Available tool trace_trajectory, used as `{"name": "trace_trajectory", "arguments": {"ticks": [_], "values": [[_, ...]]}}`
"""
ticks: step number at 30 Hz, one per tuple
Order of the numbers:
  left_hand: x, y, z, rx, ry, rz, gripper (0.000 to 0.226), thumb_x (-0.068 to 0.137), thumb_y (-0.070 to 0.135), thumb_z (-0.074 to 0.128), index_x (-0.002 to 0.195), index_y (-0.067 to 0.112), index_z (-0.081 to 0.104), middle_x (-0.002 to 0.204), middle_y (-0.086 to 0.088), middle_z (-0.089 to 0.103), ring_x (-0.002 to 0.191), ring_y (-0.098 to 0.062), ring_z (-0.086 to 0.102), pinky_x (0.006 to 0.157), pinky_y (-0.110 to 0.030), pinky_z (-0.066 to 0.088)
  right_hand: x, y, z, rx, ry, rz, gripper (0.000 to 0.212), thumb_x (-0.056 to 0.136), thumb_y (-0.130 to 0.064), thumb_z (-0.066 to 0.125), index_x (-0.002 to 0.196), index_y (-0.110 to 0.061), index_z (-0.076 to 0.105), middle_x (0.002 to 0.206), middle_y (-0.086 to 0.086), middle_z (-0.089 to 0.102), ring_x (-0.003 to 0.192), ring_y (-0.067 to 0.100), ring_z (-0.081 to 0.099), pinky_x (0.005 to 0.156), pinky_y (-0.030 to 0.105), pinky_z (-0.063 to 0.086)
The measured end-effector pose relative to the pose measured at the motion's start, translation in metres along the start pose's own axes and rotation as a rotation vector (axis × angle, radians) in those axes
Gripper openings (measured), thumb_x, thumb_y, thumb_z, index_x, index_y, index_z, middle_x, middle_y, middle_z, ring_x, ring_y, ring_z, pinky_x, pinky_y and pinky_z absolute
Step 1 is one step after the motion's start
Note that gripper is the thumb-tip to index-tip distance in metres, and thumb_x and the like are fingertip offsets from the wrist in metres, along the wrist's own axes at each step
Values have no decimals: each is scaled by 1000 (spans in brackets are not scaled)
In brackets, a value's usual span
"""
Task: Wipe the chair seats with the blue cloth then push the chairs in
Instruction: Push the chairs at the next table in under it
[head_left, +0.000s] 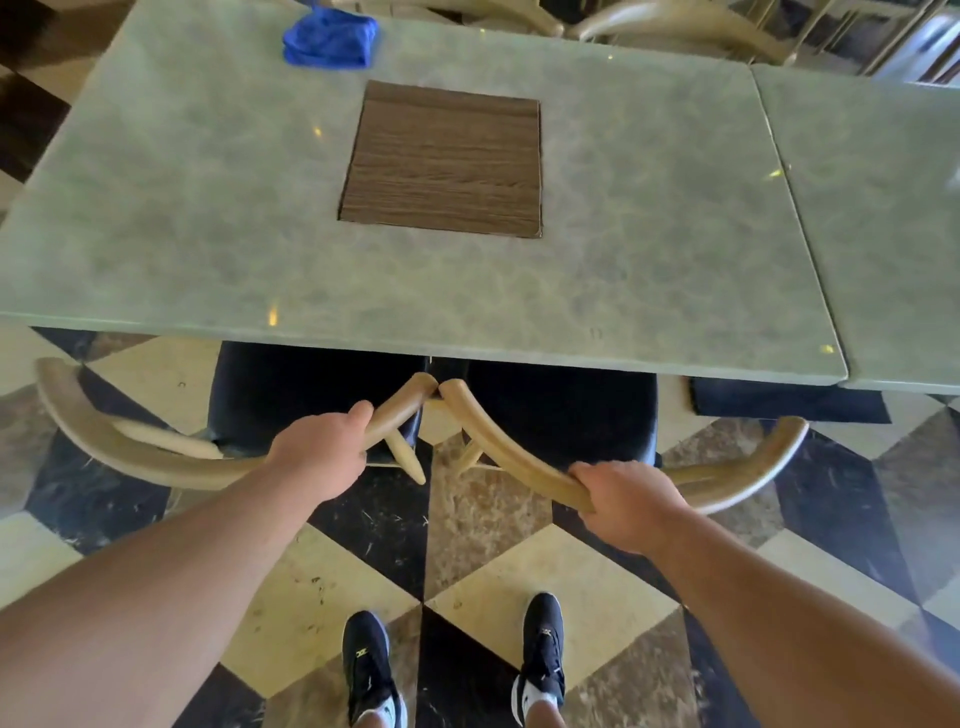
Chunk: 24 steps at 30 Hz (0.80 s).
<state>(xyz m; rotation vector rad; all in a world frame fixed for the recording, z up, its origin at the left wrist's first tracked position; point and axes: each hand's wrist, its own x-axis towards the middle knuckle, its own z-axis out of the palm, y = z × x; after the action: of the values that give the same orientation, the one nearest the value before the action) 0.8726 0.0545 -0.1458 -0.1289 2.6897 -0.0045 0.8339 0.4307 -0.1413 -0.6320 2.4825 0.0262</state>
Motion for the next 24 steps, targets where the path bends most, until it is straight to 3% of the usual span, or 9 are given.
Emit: {"name": "trace_trajectory", "arguments": {"ticks": [2,4,8,14,18,24], "values": [[-4,-1,3,8,12,16,40,99,37,63,127,26,36,75,7,54,58,-11,56,51,-30,49,-1,2,-1,-4,1,20,27,85,-37,58,111,-39,55,80,-12,60,70,15,59,53,30,37],[-7,2,7,24,15,32,40,99,38,63,126,26,37,73,8,53,56,-10,55,48,-27,44,-2,-2,-3,6,-20,63,25,85,-37,59,109,-39,55,76,-13,56,65,11,54,49,27,32],[-11,6,15,9,-9,49,38,97,41,64,121,29,38,73,8,55,56,-10,56,46,-26,39,5,-22,-8,91,-67,192,22,84,-36,61,105,-36,54,83,-11,60,71,15,59,55,31,45],[-5,-4,17,-87,-44,90,34,96,51,63,112,31,42,76,8,59,60,-12,61,58,-34,58,54,-100,-21,259,74,205,25,95,-30,62,109,-30,42,76,-5,60,58,16,61,43,31,43],[-6,-5,20,-94,-47,99,29,100,51,58,103,30,38,76,7,59,60,-12,61,56,-30,54,66,-111,-22,201,80,215,32,97,-18,58,118,-25,35,75,-3,60,56,21,62,43,35,48],[-7,-3,20,-82,-19,107,27,102,47,57,108,27,40,79,5,60,63,-14,62,57,-30,55,55,-104,-13,150,108,180,27,100,-27,58,116,-22,36,70,-5,57,49,17,57,39,31,39]]}}
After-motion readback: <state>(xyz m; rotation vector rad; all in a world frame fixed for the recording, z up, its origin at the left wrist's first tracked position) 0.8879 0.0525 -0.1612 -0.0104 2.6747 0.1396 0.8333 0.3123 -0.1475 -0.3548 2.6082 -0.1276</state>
